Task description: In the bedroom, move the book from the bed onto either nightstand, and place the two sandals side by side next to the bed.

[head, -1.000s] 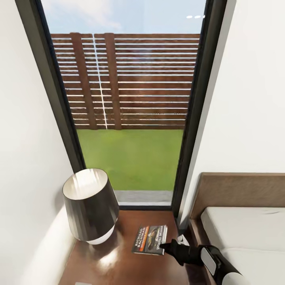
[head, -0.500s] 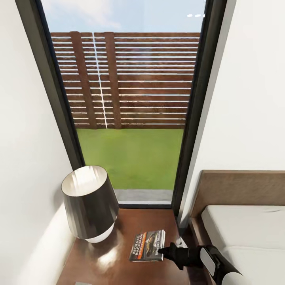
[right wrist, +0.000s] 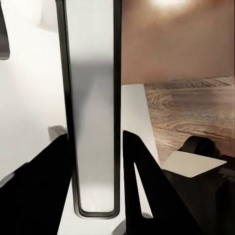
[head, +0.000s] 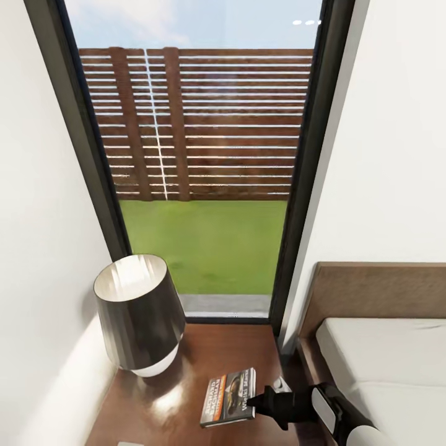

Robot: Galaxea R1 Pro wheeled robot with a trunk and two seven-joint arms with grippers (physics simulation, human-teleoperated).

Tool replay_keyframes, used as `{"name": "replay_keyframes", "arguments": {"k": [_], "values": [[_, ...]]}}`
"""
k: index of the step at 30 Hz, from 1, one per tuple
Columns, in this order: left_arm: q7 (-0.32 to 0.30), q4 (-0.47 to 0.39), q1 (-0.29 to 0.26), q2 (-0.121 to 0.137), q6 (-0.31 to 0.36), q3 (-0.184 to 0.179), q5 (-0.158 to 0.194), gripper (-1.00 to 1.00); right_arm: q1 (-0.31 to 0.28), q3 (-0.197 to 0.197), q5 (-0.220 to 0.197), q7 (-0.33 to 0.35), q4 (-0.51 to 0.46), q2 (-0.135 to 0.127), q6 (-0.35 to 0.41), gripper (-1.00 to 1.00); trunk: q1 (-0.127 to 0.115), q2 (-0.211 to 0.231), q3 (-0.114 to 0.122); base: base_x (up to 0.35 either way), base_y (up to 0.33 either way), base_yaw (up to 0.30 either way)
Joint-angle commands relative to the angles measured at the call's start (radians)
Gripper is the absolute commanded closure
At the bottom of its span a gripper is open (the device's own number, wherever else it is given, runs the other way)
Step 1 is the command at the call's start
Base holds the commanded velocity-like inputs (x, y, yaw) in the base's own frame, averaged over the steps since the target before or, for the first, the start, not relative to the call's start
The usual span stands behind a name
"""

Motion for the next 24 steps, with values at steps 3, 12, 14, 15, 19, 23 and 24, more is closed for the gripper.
{"name": "replay_keyframes", "arguments": {"k": [3, 12, 14, 15, 19, 23, 24], "values": [[-0.003, -0.001, 0.0, 0.0, 0.001, -0.008, 0.01, -1.0, -0.001, -0.003, 0.004, 0.004, -0.002, 0.001, 0.01, 1.0, 0.008, -0.015, -0.007, 0.0, 0.0, 0.0], [-0.003, -0.001, 0.0, 0.0, 0.001, -0.008, 0.01, -1.0, -0.002, -0.001, 0.007, 0.002, -0.008, -0.003, 0.016, 1.0, 0.015, -0.029, -0.014, 0.0, 0.0, 0.0], [-0.003, -0.001, 0.0, 0.0, 0.001, -0.008, 0.01, -1.0, -0.002, -0.001, 0.007, 0.002, -0.008, -0.006, 0.017, 1.0, 0.023, -0.043, -0.02, 0.0, 0.0, 0.0], [-0.003, -0.001, 0.0, 0.0, 0.001, -0.008, 0.01, -1.0, -0.002, -0.001, 0.007, 0.002, -0.008, -0.008, 0.017, 1.0, 0.027, -0.05, -0.023, 0.0, 0.0, 0.0], [-0.003, -0.001, 0.0, 0.0, 0.001, -0.009, 0.01, -1.0, -0.003, -0.001, 0.007, 0.003, -0.009, -0.014, 0.018, 1.0, 0.038, -0.071, -0.032, 0.0, 0.0, 0.0], [-0.002, -0.001, 0.0, 0.0, 0.001, -0.009, 0.01, -1.0, -0.004, -0.001, 0.006, 0.003, -0.01, -0.023, 0.018, 1.0, 0.038, -0.071, -0.032, 0.0, 0.0, 0.0], [-0.002, -0.001, 0.0, 0.0, 0.001, -0.009, 0.01, -1.0, -0.004, -0.001, 0.006, 0.003, -0.01, -0.025, 0.018, 1.0, 0.038, -0.071, -0.032, 0.0, 0.0, 0.0]]}}
